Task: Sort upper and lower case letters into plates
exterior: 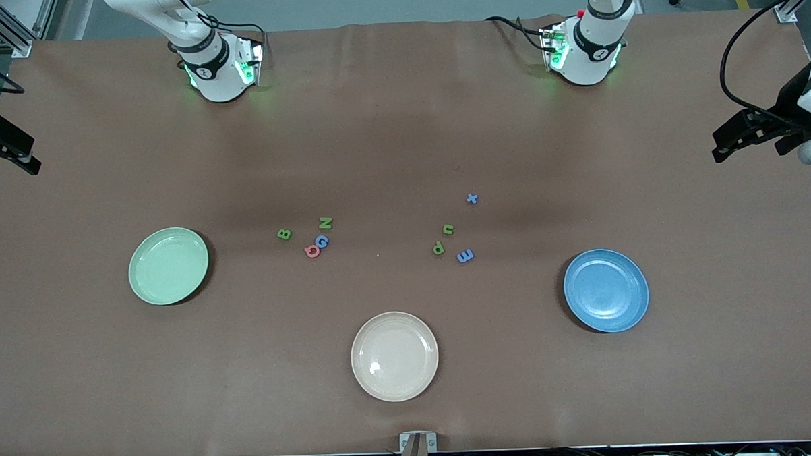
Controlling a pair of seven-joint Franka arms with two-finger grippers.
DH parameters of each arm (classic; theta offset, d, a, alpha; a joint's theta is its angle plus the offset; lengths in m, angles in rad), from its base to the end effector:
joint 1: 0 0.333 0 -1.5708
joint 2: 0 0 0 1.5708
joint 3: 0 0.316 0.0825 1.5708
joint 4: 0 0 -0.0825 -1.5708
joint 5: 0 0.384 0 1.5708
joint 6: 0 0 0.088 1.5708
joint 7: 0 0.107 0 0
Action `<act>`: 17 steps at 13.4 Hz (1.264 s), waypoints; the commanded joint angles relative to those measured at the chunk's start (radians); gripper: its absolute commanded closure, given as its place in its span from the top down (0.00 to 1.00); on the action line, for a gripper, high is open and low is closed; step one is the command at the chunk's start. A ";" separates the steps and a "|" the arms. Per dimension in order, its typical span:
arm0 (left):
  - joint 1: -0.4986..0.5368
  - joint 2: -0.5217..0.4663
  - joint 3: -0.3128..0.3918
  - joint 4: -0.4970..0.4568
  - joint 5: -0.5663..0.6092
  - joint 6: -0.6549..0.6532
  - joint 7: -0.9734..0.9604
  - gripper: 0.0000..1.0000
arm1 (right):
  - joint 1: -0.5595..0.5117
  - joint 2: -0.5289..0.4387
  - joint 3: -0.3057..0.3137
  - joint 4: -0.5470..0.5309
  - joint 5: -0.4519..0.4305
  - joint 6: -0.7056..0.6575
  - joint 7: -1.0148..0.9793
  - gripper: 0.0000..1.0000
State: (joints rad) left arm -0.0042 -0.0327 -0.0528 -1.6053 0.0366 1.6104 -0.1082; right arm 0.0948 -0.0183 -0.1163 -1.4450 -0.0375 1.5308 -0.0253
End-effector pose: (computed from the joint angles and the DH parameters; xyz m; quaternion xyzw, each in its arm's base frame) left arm 0.5476 -0.0279 0.6298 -0.9993 -0.0252 -0.0204 0.0175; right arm 0.5433 -0.0166 0.6900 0.9985 0.0001 0.0515 0.0188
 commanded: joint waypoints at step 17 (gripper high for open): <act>-0.083 0.115 -0.349 -0.447 -0.121 0.468 -0.235 0.86 | 0.215 0.282 0.006 -0.046 0.140 0.132 0.022 1.00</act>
State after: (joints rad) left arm -0.0534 0.0803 -0.3923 -1.9658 -0.0889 1.9846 -0.2896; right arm 0.2773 0.2302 -0.1024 -1.4647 0.0676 1.6311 -0.0208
